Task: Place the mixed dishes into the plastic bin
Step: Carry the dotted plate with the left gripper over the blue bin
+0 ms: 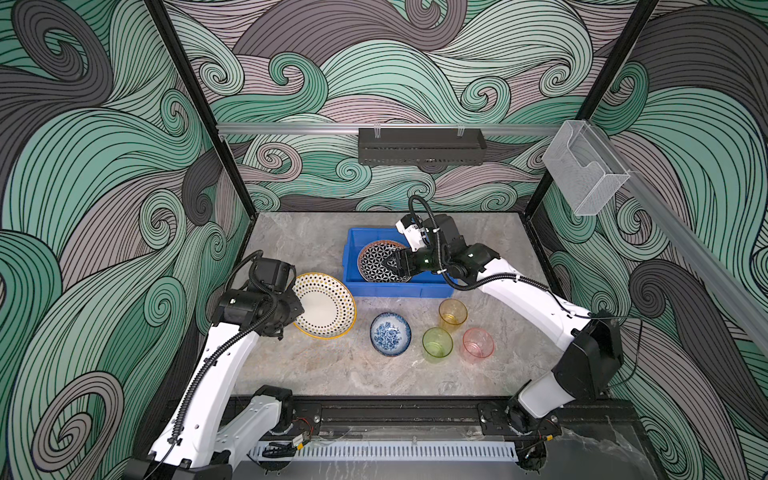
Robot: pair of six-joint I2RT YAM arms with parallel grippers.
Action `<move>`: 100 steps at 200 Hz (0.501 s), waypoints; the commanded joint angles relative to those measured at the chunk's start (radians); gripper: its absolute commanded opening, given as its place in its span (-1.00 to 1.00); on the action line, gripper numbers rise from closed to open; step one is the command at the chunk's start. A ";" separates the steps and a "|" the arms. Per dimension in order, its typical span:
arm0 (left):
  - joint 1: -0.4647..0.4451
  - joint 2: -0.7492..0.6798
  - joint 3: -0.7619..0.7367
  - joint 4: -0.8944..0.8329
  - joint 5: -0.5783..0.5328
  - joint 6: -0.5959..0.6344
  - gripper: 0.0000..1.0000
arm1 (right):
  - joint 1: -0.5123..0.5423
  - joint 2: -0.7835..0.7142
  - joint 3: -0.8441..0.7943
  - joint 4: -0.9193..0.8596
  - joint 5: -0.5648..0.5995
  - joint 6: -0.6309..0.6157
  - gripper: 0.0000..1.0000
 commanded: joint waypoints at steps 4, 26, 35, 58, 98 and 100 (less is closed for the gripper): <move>0.010 0.018 0.086 0.044 0.024 0.026 -1.00 | -0.018 -0.040 -0.027 -0.001 0.082 0.008 0.34; 0.010 0.055 0.118 0.075 0.039 0.036 -1.00 | -0.049 -0.062 -0.048 0.000 0.094 0.036 0.35; 0.010 0.070 0.130 0.092 0.050 0.037 -1.00 | -0.063 -0.073 -0.062 0.002 0.096 0.044 0.35; 0.010 0.113 0.159 0.127 0.075 0.044 -1.00 | -0.087 -0.101 -0.093 0.010 0.096 0.052 0.36; 0.010 0.181 0.212 0.201 0.121 0.075 -1.00 | -0.116 -0.135 -0.132 0.017 0.126 0.065 0.38; 0.010 0.186 0.215 0.205 0.124 0.077 -1.00 | -0.117 -0.137 -0.133 0.017 0.126 0.066 0.38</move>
